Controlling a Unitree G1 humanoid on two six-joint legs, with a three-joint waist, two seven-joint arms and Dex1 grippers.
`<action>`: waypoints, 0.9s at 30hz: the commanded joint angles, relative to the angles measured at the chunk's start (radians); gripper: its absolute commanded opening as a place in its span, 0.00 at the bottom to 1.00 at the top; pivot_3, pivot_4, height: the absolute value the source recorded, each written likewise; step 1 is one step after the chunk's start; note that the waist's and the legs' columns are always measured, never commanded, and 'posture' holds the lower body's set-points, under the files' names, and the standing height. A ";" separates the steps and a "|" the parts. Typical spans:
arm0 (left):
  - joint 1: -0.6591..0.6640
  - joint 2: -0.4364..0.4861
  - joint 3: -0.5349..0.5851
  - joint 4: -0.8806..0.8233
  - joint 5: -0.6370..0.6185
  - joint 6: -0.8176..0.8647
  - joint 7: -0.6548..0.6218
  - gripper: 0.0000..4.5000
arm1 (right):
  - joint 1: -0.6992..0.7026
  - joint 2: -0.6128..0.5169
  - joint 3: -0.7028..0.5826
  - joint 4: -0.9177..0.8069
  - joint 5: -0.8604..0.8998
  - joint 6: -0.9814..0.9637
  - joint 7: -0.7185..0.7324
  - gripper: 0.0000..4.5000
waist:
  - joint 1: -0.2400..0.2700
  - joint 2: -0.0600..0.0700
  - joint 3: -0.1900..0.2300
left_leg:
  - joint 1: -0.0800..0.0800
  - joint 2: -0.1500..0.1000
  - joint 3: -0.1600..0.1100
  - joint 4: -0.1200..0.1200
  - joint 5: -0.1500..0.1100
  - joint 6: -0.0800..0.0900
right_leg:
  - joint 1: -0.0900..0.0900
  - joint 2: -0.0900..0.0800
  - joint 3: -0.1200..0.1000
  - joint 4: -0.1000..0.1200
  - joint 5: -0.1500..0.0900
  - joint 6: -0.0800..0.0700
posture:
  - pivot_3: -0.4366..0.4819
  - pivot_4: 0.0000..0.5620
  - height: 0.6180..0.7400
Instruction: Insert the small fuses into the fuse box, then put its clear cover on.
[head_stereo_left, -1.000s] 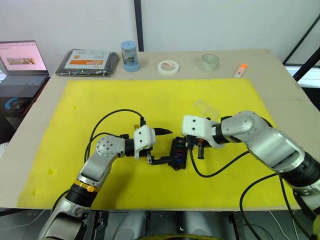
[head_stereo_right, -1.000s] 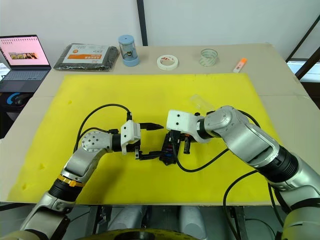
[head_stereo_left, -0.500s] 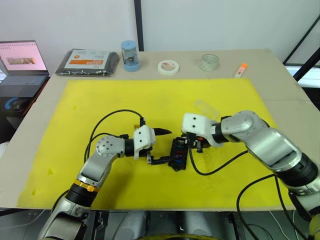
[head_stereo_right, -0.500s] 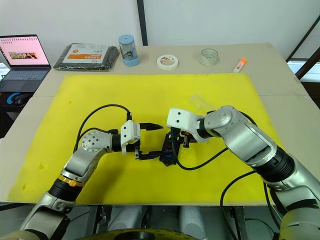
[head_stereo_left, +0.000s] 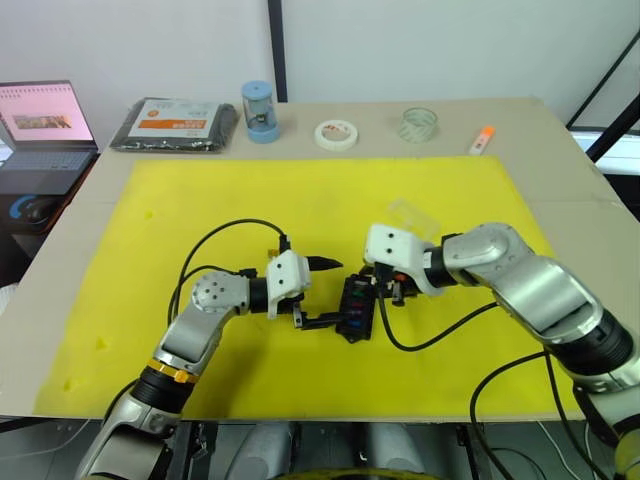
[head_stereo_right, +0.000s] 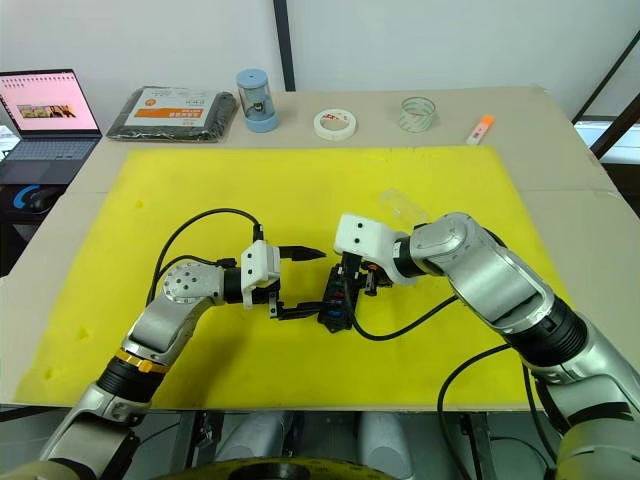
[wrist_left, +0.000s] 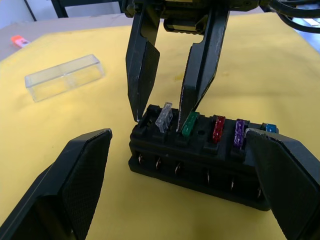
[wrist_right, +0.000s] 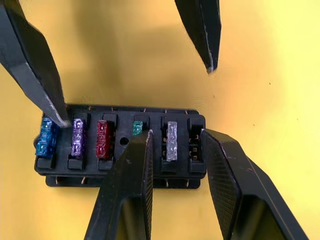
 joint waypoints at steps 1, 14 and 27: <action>-0.017 0.005 0.006 -0.010 -0.002 -0.012 -0.004 1.00 | -0.007 0.010 -0.064 -0.001 0.026 -0.036 0.005 0.36 | 0.001 0.000 0.000 | 0.000 0.000 0.000 0.000 0.000 0.000 | 0.000 0.000 0.000 0.000 0.000 0.000 | 0.48 0.27 1.00; -0.018 0.006 0.007 -0.010 -0.005 -0.009 -0.005 1.00 | 0.015 0.006 -0.142 0.006 0.078 -0.071 0.009 0.36 | 0.001 0.000 0.000 | 0.000 0.000 0.000 0.000 0.000 0.000 | 0.000 0.000 0.000 0.000 0.000 0.000 | 0.48 0.27 1.00; -0.021 0.015 0.010 -0.008 -0.008 -0.003 -0.008 1.00 | 0.070 -0.001 -0.158 -0.008 0.102 -0.106 0.020 0.01 | 0.000 0.000 0.000 | 0.000 0.000 0.000 0.000 0.000 0.000 | 0.000 0.000 0.000 0.000 0.000 0.000 | 0.48 0.27 1.00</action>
